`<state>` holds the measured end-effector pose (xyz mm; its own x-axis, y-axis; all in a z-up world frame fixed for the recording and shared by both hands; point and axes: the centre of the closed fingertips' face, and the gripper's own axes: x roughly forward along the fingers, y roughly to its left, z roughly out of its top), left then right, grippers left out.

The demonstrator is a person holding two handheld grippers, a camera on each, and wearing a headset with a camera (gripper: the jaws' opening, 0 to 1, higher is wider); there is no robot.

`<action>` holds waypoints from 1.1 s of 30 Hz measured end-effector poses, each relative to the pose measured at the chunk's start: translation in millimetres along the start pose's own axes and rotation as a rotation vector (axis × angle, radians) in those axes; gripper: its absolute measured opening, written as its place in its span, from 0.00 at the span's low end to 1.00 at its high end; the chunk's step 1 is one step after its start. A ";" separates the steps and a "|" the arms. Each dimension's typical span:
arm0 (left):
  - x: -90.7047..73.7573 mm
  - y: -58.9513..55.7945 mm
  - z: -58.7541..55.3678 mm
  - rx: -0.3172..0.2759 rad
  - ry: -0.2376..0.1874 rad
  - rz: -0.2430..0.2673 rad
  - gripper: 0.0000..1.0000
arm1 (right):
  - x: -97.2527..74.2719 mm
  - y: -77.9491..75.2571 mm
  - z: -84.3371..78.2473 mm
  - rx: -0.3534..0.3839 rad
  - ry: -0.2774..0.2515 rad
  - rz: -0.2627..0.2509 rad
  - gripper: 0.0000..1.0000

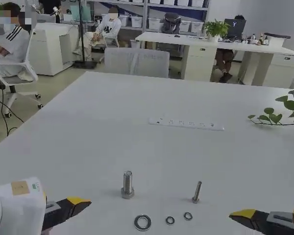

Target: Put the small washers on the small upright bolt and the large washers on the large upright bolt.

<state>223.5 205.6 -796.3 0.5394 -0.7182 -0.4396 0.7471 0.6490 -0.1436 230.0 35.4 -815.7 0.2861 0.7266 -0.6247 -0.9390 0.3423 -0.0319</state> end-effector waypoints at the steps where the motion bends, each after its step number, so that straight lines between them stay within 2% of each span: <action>1: 0.0 0.0 -0.1 0.000 0.000 0.000 0.89 | 0.0 -0.2 -0.1 -0.001 0.000 -0.001 0.79; 33: -1.8 1.6 -0.1 -0.004 0.000 0.007 0.89 | 2.5 0.9 -2.7 -0.010 0.027 0.005 0.79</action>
<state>223.6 208.0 -795.8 0.5446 -0.7137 -0.4405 0.7418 0.6550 -0.1440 229.3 35.9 -819.4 0.2763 0.7117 -0.6459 -0.9424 0.3326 -0.0367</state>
